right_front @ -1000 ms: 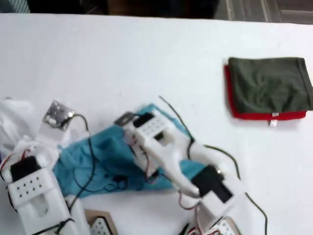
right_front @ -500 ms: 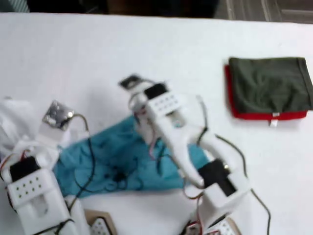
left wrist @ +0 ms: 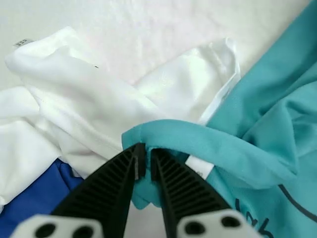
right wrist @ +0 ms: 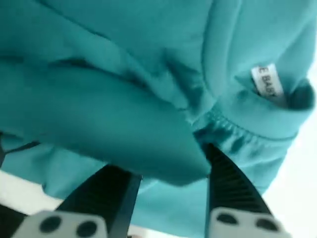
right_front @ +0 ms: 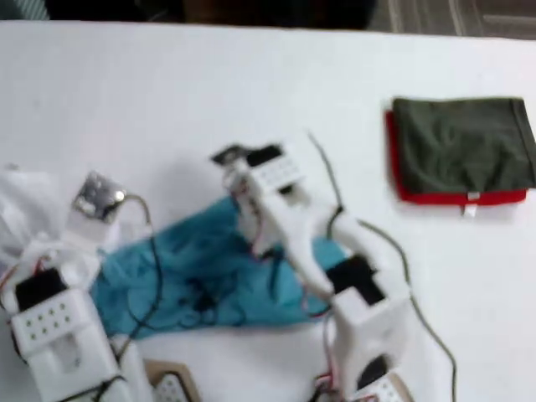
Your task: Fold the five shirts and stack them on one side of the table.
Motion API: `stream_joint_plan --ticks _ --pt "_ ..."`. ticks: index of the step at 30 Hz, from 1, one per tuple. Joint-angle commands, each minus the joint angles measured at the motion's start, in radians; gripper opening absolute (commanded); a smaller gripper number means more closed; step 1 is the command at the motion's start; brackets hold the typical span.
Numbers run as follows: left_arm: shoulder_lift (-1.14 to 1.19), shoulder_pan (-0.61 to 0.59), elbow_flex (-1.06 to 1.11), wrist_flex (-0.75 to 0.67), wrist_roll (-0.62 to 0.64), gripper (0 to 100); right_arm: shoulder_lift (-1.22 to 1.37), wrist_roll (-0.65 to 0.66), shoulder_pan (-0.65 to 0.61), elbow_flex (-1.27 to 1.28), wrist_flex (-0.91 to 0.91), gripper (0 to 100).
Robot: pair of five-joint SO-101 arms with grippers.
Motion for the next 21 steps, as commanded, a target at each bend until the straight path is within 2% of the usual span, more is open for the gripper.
stream_joint_plan --ticks 1,7,21 --pt "-0.011 -0.005 -0.004 -0.017 -0.003 3 0.002 0.003 -0.005 -0.038 -0.05 17.1" --pt "-0.011 -0.005 -0.004 -0.017 -0.003 3 0.002 0.003 -0.005 -0.04 -0.067 17.2" --pt "-0.011 -0.005 -0.004 -0.017 -0.005 3 0.013 -0.006 -0.008 -0.267 0.119 17.1"
